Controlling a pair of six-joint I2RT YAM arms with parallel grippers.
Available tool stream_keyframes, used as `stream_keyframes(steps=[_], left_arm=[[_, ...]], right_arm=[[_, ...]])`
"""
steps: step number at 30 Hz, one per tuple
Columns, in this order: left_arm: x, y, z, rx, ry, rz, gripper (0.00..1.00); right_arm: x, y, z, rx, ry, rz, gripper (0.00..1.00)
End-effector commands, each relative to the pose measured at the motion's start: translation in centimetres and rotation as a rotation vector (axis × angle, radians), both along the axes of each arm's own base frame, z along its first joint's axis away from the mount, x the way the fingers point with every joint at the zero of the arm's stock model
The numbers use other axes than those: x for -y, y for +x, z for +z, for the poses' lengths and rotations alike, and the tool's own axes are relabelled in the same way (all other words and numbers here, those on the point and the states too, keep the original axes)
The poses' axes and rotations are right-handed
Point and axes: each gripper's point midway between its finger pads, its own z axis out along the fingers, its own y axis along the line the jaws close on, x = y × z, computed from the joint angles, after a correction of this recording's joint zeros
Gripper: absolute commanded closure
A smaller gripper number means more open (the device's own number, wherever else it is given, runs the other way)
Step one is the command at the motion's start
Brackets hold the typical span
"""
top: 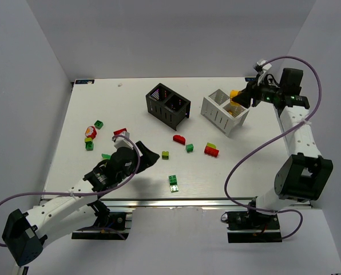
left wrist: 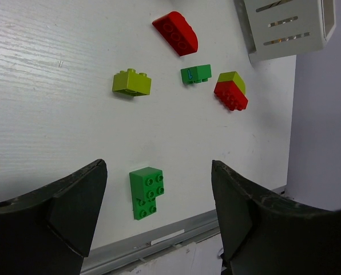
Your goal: Sort the legos into containers by color
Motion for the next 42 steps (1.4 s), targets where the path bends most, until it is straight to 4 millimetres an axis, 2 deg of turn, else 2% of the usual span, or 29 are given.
stream_keyframes(steps=[1, 5, 11, 14, 17, 21, 25, 29, 33, 35, 38, 39, 40, 42], left_arm=[[-0.1, -0.2, 0.5, 0.006, -0.027, 0.004, 0.17], [-0.2, -0.2, 0.5, 0.008, -0.027, 0.007, 0.17], [0.0, 0.0, 0.8, 0.011, -0.025, 0.004, 0.17], [0.2, 0.1, 0.6, 0.005, -0.018, -0.003, 0.17], [0.3, 0.1, 0.5, 0.002, -0.015, -0.007, 0.17], [0.3, 0.1, 0.5, 0.003, -0.015, -0.009, 0.17], [0.5, 0.1, 0.5, 0.002, -0.021, -0.013, 0.16], [0.6, 0.1, 0.5, -0.004, -0.022, -0.017, 0.17], [0.7, 0.1, 0.7, -0.003, -0.025, -0.018, 0.16], [0.7, 0.2, 0.8, -0.002, -0.018, -0.019, 0.16], [0.6, 0.4, 1.2, 0.005, 0.001, -0.02, 0.16], [0.8, 0.6, 1.9, 0.015, 0.0, -0.02, 0.16], [0.7, 0.6, 1.7, 0.005, 0.02, -0.02, 0.16], [0.6, 0.8, 1.8, 0.008, 0.048, -0.023, 0.16]], right_arm=[[0.0, 2.5, 0.8, 0.042, 0.04, -0.042, 1.0], [0.6, 3.8, -0.9, 0.036, 0.024, -0.087, 1.0], [1.4, 4.3, -4.1, -0.013, -0.02, -0.117, 1.0], [1.6, 4.3, -5.6, -0.033, -0.038, -0.121, 0.97], [2.0, 4.5, -6.9, -0.05, -0.057, -0.131, 0.91], [2.2, 4.8, -7.9, -0.062, -0.071, -0.139, 0.77], [2.5, 5.7, -8.5, -0.068, -0.078, -0.145, 0.71], [2.7, 6.4, -8.7, -0.063, -0.091, -0.15, 0.59], [3.0, 6.8, -8.9, -0.061, -0.112, -0.153, 0.35], [3.0, 6.6, -8.4, -0.049, -0.118, -0.15, 0.32], [3.0, 6.3, -6.5, -0.008, -0.127, -0.14, 0.22], [2.8, 6.2, -5.9, 0.008, -0.128, -0.135, 0.15], [2.8, 5.9, -4.7, 0.039, -0.131, -0.133, 0.1], [2.7, 5.5, -3.4, 0.078, -0.144, -0.125, 0.11]])
